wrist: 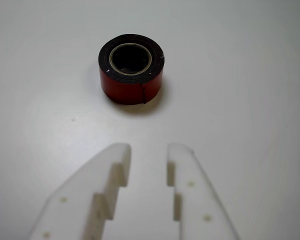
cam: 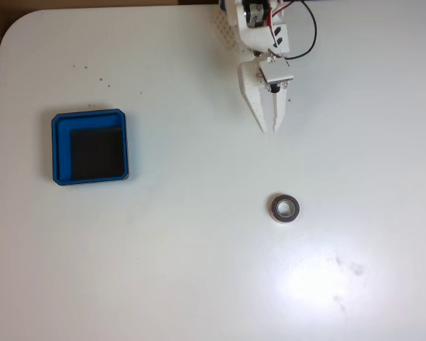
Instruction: Pick the red roll and drop it in the blue box
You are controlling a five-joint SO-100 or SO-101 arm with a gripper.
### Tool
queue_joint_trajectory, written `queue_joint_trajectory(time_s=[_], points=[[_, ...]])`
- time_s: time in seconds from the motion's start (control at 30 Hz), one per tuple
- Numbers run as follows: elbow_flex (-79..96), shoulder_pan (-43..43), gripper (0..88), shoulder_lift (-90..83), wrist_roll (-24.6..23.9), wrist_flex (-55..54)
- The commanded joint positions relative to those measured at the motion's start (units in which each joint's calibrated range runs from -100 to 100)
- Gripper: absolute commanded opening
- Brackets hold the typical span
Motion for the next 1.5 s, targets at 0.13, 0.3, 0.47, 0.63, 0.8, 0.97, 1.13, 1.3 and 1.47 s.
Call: queue_joint_trajectory(time_s=[0.13, 0.3, 0.47, 0.63, 0.8, 0.97, 1.13, 1.3, 1.47], points=[[-28.0, -0.3, 0.7, 26.9, 0.4, -0.8], [-41.5, -0.3, 0.7, 42.6, 0.4, -0.8], [-52.8, -0.8, 0.9, 54.2, 0.6, -0.7], [-62.3, -1.1, 0.9, 63.5, 0.7, 1.3], [-73.5, -1.0, 0.9, 72.4, 0.7, 13.6], [-85.9, -1.0, 0.9, 81.4, 0.5, 25.5], [-96.3, -0.6, 0.9, 90.6, 0.5, 29.2], [-101.9, -0.5, 1.0, 97.2, 0.9, 29.6], [-103.5, -0.6, 1.1, 100.5, 2.4, 29.7]])
